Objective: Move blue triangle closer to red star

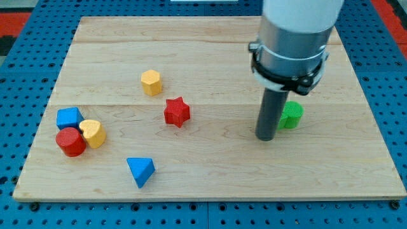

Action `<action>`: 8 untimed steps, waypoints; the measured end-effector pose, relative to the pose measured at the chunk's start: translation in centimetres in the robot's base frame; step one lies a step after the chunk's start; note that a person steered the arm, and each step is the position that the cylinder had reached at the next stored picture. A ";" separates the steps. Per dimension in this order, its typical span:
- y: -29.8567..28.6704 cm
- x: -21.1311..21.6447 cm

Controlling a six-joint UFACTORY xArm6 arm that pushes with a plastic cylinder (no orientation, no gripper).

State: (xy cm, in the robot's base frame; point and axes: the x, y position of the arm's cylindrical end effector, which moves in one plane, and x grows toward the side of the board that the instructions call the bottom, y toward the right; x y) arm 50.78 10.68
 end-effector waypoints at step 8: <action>-17.9 8.0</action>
State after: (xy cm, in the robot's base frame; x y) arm 58.77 -7.21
